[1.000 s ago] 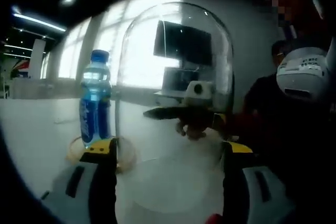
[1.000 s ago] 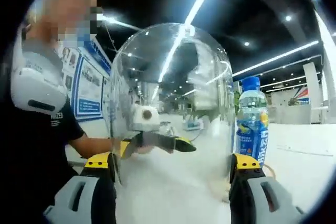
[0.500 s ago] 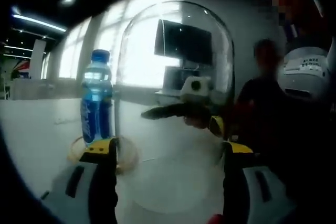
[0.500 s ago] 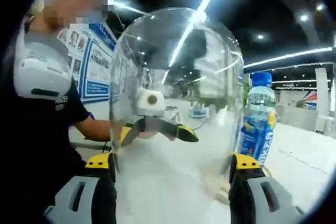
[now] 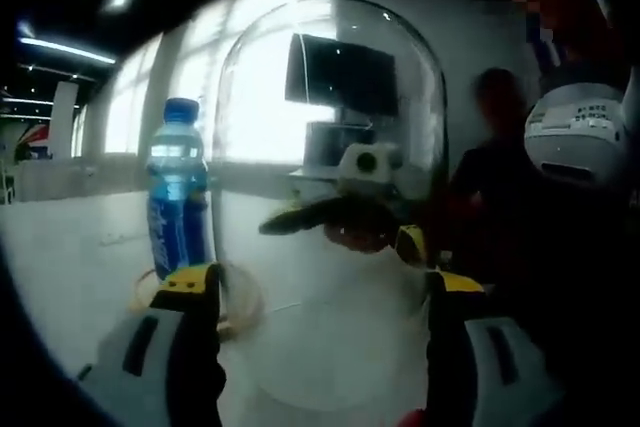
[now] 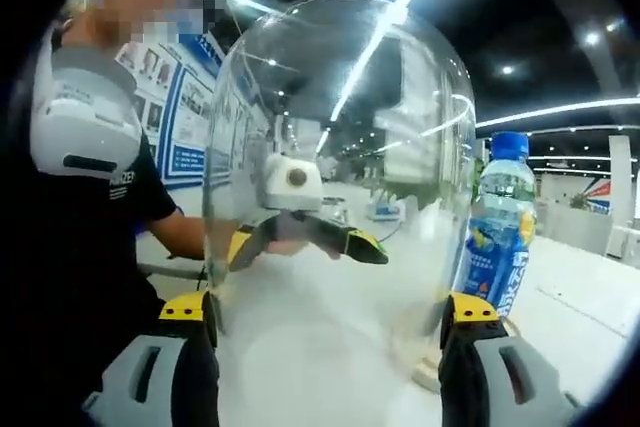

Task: Open the cover put in the Mizone put the cover back on

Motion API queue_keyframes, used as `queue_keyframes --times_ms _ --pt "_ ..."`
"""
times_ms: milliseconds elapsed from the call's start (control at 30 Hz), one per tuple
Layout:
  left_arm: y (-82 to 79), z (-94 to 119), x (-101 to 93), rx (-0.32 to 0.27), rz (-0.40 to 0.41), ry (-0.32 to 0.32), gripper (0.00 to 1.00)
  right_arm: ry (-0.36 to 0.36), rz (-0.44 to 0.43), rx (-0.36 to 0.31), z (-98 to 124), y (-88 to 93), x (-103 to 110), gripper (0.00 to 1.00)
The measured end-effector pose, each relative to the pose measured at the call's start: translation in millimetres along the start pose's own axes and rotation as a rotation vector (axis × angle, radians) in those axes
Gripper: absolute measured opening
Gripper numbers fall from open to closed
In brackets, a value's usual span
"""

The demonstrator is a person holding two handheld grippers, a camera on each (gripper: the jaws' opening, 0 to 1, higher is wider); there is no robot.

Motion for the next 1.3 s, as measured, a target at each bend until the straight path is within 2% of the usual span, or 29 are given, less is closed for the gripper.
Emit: queue_keyframes --times_ms 167,433,767,867,1000,1300 --pt "-0.5 -1.4 1.4 0.002 -0.010 0.014 0.75 -0.017 -0.020 0.016 -3.1 0.4 -1.0 0.87" --pt "-1.5 -5.0 2.3 0.010 -0.017 0.042 0.77 -0.061 -0.039 0.078 -7.4 1.9 -1.1 0.89" --pt "-0.9 -9.2 1.7 0.003 -0.019 0.049 0.79 -0.066 -0.064 -0.045 -8.3 2.8 2.0 0.89" --pt "-0.1 -10.2 1.8 -0.016 -0.018 0.051 0.79 -0.063 -0.068 -0.072 -8.3 1.9 2.6 0.89" --pt "-0.2 -11.1 1.3 -0.032 -0.013 0.051 0.80 -0.061 -0.073 -0.084 -8.1 1.1 2.6 0.89" --pt "-0.3 -13.1 0.2 -0.015 -0.013 0.029 0.81 -0.060 -0.075 -0.091 -7.8 0.7 2.2 0.90"
Point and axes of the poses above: the point that each gripper's makers call its tool centre point, and the gripper's own axes: z roughly backward along the fingers, x roughly to its left, y roughly out of its underside, the point moved 3 cm from there along z, roughly backward along the fingers, and after that the axes turned 7 degrees about x, right-handed, at the moved point
